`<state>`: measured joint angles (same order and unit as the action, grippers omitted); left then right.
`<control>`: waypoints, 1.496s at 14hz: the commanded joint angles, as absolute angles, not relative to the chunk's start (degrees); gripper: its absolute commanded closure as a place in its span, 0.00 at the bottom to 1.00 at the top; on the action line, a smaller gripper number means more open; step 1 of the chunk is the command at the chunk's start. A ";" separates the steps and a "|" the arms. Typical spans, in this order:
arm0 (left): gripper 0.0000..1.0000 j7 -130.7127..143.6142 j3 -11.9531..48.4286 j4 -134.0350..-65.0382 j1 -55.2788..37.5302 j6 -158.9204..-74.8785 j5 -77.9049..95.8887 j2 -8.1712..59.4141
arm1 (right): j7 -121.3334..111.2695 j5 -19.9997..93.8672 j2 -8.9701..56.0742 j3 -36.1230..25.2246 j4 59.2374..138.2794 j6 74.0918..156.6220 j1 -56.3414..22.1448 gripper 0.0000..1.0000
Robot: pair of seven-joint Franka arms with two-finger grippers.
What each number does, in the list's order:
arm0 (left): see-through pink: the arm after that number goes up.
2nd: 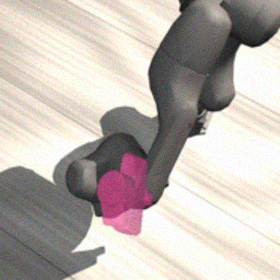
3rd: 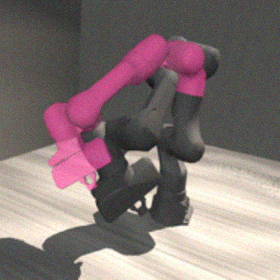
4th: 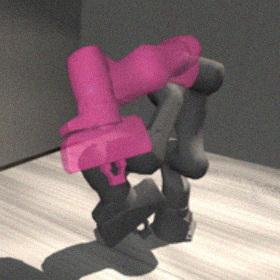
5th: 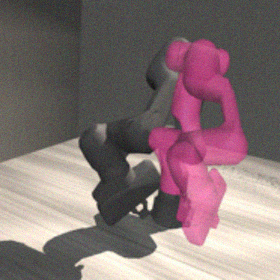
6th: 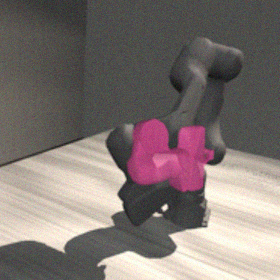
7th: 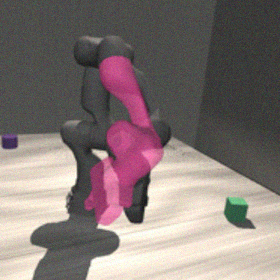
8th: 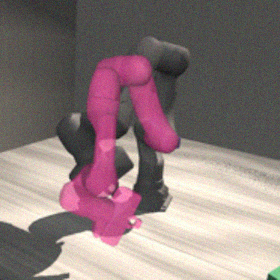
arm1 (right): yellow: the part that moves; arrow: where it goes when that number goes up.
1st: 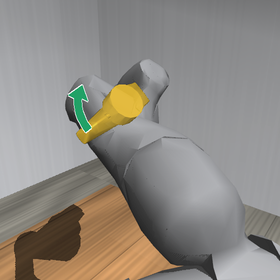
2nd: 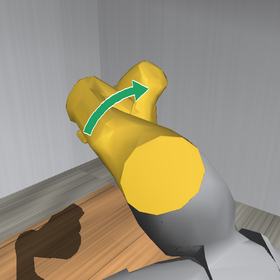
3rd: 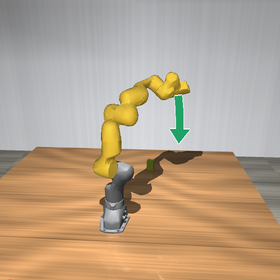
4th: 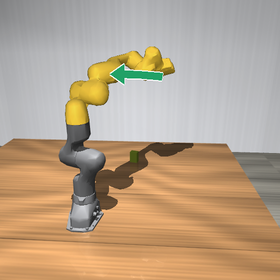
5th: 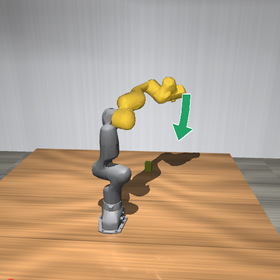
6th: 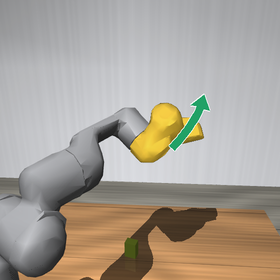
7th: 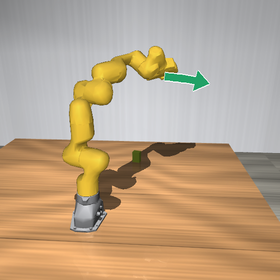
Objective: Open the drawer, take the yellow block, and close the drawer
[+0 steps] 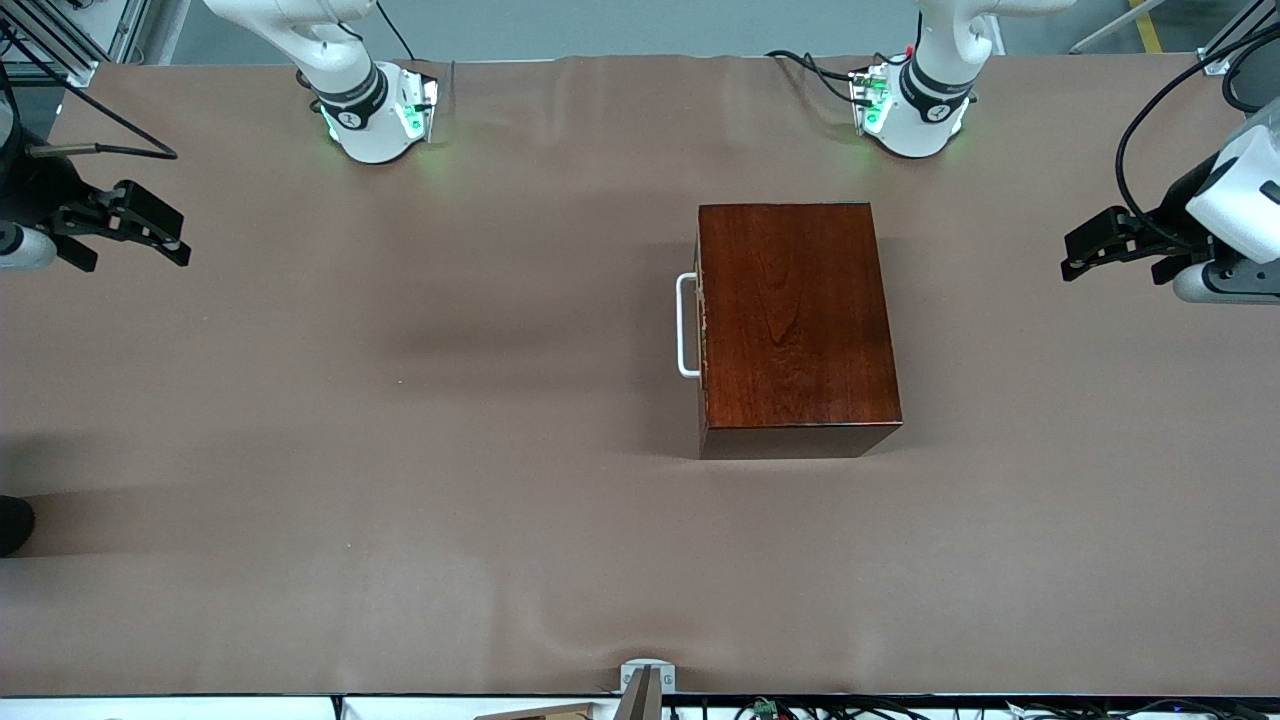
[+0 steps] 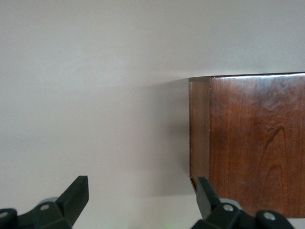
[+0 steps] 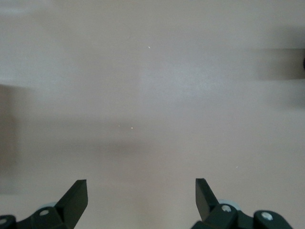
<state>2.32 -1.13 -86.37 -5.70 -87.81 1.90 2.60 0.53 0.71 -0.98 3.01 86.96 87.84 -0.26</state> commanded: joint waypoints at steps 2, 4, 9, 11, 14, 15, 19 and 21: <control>0.00 3.16 -0.97 -86.48 -5.63 -87.89 1.49 1.84 | 1.32 0.53 -1.41 2.90 86.75 87.54 -0.44 0.00; 0.00 3.16 -0.97 -86.48 -5.71 -87.89 1.49 1.85 | 1.32 0.53 -1.41 2.90 86.84 87.28 -0.44 0.00; 0.00 3.08 -0.79 -86.40 -5.63 -87.89 1.32 1.85 | 1.32 0.53 -1.41 2.81 86.84 87.28 -0.35 0.00; 0.00 3.16 -0.70 -86.22 -5.80 -87.89 1.32 1.85 | 1.32 0.53 -1.41 2.81 86.75 87.45 -0.35 0.00; 0.00 2.55 -0.44 -85.78 -6.06 -87.37 1.49 1.76 | 1.32 0.53 -1.41 2.90 86.75 87.36 -0.44 0.00; 0.00 2.64 -0.53 -85.69 -6.24 -87.36 1.49 1.84 | 1.32 0.61 -1.41 2.90 86.75 87.36 -0.44 0.00; 0.00 2.55 -0.35 -85.78 -6.24 -87.19 2.11 1.50 | 1.32 0.53 -1.41 2.90 86.75 87.36 -0.44 0.00; 0.00 2.64 -0.35 -85.96 -6.15 -86.92 2.46 1.67 | 1.32 0.61 -1.41 2.90 86.75 87.28 -0.44 0.00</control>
